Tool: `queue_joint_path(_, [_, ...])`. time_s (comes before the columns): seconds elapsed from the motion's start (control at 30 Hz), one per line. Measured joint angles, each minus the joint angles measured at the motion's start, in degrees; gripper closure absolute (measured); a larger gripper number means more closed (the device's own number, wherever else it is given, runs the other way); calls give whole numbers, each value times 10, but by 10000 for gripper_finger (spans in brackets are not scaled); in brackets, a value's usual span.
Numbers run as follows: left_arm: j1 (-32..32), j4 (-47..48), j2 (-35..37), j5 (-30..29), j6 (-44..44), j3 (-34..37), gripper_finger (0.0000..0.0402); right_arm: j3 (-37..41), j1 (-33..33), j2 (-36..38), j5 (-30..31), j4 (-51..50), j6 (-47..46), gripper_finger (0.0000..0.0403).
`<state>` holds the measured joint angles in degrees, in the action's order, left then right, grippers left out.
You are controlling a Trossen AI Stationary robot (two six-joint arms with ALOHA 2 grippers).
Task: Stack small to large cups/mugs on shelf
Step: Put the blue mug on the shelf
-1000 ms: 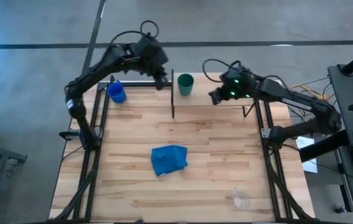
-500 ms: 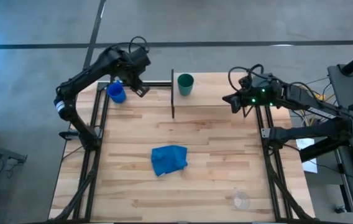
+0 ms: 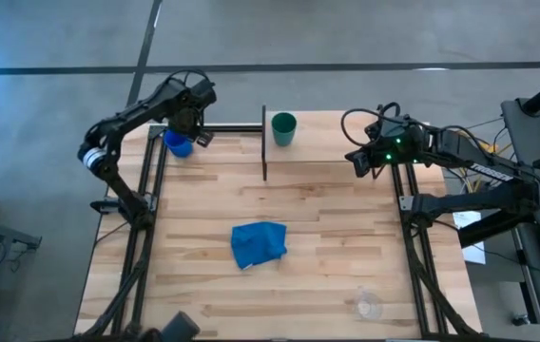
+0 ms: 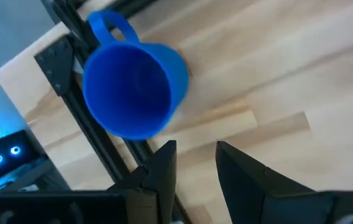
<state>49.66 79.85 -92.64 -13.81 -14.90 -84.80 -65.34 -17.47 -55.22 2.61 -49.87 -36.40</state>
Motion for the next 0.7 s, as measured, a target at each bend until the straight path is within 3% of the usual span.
queue_joint_path(0.37, [73, -71, 0, 19, 17, 19, 303, 0, 0, 0, 0, 0, 3, 369])
queue_joint_path(0.47, [77, -85, 0, 52, 16, 31, 303, 0, 0, 0, 0, 0, 3, 369])
queue_joint_path(0.7, [78, -123, 0, 56, 3, 91, 304, 0, 0, 0, 0, 0, 4, 369])
